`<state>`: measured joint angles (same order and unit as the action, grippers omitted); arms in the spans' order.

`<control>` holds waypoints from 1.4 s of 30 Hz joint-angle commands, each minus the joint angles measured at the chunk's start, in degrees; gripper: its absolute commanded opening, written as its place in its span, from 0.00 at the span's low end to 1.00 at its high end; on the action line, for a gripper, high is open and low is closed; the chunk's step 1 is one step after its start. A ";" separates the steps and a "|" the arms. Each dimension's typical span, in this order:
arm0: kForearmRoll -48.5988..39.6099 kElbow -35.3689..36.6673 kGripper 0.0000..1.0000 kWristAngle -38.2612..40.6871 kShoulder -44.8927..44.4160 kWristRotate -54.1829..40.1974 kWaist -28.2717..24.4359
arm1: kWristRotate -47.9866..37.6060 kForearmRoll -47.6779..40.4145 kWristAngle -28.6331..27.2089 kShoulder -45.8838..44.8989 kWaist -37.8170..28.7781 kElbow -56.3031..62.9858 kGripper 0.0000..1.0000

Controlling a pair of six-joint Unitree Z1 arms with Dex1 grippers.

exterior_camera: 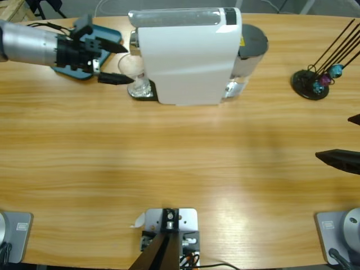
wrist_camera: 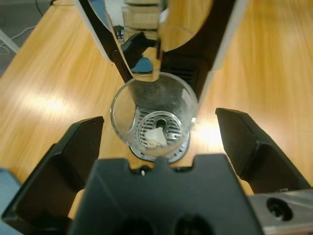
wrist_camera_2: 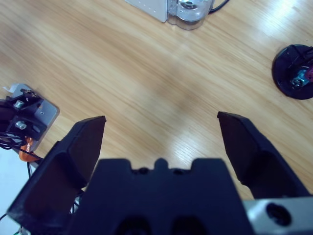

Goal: Pour coffee

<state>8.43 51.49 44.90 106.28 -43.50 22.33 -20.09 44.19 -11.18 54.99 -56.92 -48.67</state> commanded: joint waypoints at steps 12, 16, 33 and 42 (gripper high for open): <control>-22.55 -8.97 1.00 -26.56 -24.05 19.39 4.17 | 6.88 -3.97 1.16 23.80 16.75 -29.11 0.00; -22.74 -10.36 1.00 -26.62 -27.34 19.67 5.35 | 7.38 1.71 2.78 35.43 19.42 -44.35 0.00; -22.41 -10.69 1.00 -27.04 -29.77 20.83 5.63 | 7.87 8.39 11.67 50.01 21.78 -54.95 0.00; -22.41 -10.92 1.00 -26.83 -30.14 20.83 5.62 | 7.96 8.07 11.64 50.97 21.83 -54.51 0.00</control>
<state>-13.22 42.73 18.68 77.17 -23.24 27.21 -12.84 51.80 -0.27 102.64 -35.81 -104.06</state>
